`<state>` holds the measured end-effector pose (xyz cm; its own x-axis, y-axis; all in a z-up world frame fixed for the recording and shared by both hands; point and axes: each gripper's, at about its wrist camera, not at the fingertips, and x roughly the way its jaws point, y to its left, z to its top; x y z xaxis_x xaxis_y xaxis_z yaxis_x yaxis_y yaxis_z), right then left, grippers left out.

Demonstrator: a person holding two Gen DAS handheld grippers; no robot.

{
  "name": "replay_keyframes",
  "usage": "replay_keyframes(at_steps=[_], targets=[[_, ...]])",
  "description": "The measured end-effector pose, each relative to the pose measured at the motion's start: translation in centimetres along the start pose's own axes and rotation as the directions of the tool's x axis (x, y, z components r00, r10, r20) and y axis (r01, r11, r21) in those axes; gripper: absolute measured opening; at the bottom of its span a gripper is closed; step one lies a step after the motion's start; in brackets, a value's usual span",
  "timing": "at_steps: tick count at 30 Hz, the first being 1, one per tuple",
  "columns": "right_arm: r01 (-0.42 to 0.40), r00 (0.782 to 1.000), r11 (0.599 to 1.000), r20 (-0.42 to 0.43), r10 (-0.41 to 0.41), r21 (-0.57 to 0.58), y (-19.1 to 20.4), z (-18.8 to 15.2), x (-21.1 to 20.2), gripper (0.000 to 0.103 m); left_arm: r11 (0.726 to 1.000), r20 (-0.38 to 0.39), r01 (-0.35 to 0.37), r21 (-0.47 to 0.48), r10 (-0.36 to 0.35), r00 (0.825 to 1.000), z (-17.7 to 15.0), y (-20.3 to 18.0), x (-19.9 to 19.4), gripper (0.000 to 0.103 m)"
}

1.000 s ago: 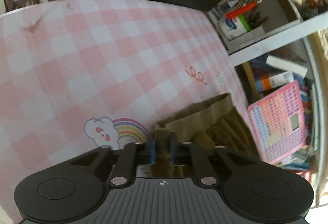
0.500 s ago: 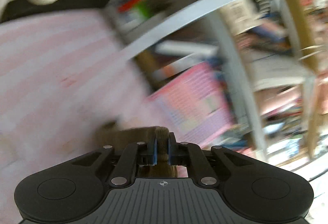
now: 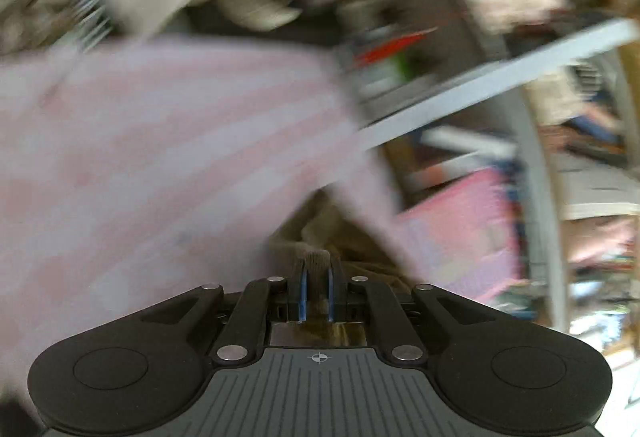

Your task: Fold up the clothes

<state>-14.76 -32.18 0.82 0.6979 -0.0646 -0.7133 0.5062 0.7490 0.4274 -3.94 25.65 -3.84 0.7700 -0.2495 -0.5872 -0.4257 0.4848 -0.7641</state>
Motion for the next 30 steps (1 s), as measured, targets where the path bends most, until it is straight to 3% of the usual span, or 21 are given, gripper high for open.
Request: replay_keyframes(at_steps=[3,7,9,11,12,14,16,17,18,20,22,23,24,26,30], targets=[[0.051,0.996,0.999,-0.070,-0.050,0.019,-1.0,-2.1,1.7,0.003,0.999,-0.029,-0.054,-0.003,0.054,0.998,-0.4,1.4,0.8,0.008],[0.041,0.997,0.999,-0.068,-0.041,-0.006,0.0,-1.0,3.2,0.003,0.998,-0.047,-0.019,0.063,0.022,0.999,0.7,-1.5,2.4,0.008],[0.007,1.000,0.999,-0.011,-0.007,-0.054,1.9,1.7,3.7,0.003,0.995,-0.057,0.027,0.101,-0.021,0.998,0.9,-4.0,3.0,0.008],[-0.044,0.993,0.993,0.102,0.055,-0.108,4.8,5.3,2.5,0.003,0.985,-0.028,0.122,0.125,-0.119,0.993,1.8,-7.6,2.7,0.008],[-0.076,0.982,0.989,0.164,0.097,-0.130,6.3,7.0,1.4,0.003,0.976,-0.013,0.169,0.138,-0.168,0.986,2.2,-9.4,2.5,0.008],[-0.144,0.938,0.974,0.288,0.191,-0.177,8.6,9.7,-2.2,0.003,0.946,0.031,0.274,0.175,-0.284,0.958,2.7,-12.0,0.6,0.008],[-0.181,0.889,0.957,0.379,0.258,-0.226,9.7,10.8,-5.8,0.003,0.911,0.067,0.355,0.208,-0.376,0.924,3.2,-12.9,-1.9,0.008],[-0.181,0.880,0.956,0.396,0.262,-0.230,9.4,10.6,-7.0,0.003,0.899,0.079,0.380,0.219,-0.404,0.911,3.4,-12.8,-3.0,0.008],[-0.174,0.880,0.959,0.401,0.254,-0.224,8.7,10.1,-7.8,0.003,0.910,0.081,0.351,0.219,-0.375,0.923,3.4,-11.5,-3.3,0.008],[-0.143,0.921,0.974,0.335,0.197,-0.177,6.1,7.9,-7.3,0.003,0.932,0.081,0.289,0.218,-0.312,0.947,3.4,-9.0,-3.8,0.008],[-0.096,0.978,0.991,0.175,0.110,-0.089,2.8,4.4,-4.1,0.003,0.968,0.027,0.179,0.178,-0.186,0.982,2.6,-4.9,-2.5,0.008],[-0.055,0.993,0.997,0.101,0.061,-0.062,1.6,2.6,-2.2,0.003,0.980,-0.006,0.120,0.162,-0.120,0.993,2.0,-2.9,-1.8,0.008],[-0.005,0.999,0.999,0.040,0.007,-0.051,0.6,0.8,-0.4,0.003,0.986,-0.035,0.044,0.162,-0.039,0.999,1.2,-1.1,-1.0,0.008],[0.070,0.997,0.997,-0.034,-0.071,-0.044,-1.0,-2.1,2.4,0.003,0.988,-0.070,-0.044,0.150,0.056,0.996,-0.2,1.8,-0.1,0.008],[0.072,0.996,0.997,-0.045,-0.073,-0.024,-1.7,-3.6,3.0,0.003,0.992,-0.045,-0.042,0.119,0.047,0.998,-1.2,3.4,-0.8,0.008]])
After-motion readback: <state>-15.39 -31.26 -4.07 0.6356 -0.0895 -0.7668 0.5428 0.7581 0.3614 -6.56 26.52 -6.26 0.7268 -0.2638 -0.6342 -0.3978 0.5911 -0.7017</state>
